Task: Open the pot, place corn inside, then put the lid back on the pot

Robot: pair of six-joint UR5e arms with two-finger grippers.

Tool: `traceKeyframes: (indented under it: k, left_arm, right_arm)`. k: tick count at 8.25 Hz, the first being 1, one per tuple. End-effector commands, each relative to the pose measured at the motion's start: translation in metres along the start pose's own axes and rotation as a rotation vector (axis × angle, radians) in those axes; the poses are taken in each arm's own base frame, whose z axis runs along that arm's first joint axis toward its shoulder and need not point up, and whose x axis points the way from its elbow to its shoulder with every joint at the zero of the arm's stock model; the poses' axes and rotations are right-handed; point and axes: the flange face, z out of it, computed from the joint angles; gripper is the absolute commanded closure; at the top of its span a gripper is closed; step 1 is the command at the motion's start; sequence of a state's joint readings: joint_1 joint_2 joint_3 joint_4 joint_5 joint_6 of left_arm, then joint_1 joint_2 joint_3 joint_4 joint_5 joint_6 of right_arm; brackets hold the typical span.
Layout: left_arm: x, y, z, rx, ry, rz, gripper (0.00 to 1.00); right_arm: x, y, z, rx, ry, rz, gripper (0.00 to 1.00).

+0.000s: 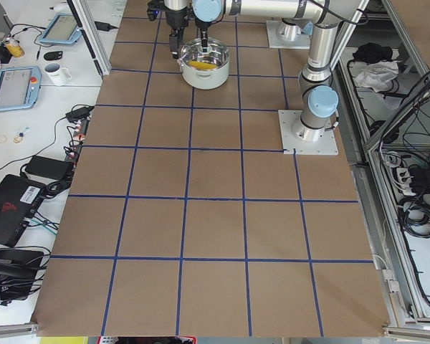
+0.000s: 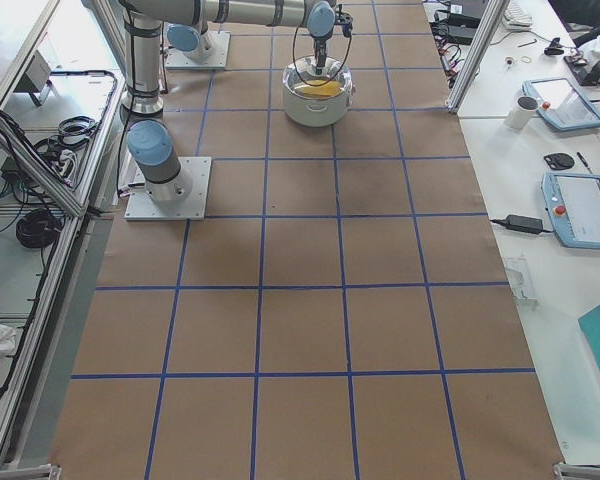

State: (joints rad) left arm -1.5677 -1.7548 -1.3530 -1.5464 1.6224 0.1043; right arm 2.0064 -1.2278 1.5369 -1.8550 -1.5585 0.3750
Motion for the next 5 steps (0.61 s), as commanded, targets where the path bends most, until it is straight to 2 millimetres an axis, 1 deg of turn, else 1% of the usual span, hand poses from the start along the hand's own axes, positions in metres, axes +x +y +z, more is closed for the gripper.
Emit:
traceKeyframes:
  k: [1, 3, 5]
  left_arm:
    - [0.0001, 0.0000, 0.0000, 0.000, 0.001, 0.000, 0.00]
    - [0.0001, 0.0000, 0.0000, 0.000, 0.001, -0.003, 0.00]
    - [-0.0002, 0.0000, 0.0006, 0.000, -0.002, -0.003, 0.00]
  right_arm:
    - [0.0006, -0.0006, 0.0002, 0.005, 0.006, -0.005, 1.00]
    - [0.0005, 0.0001, 0.0012, -0.001, 0.005, 0.012, 1.00]
    - [0.0026, 0.0001, 0.0034, -0.002, 0.016, 0.002, 0.00]
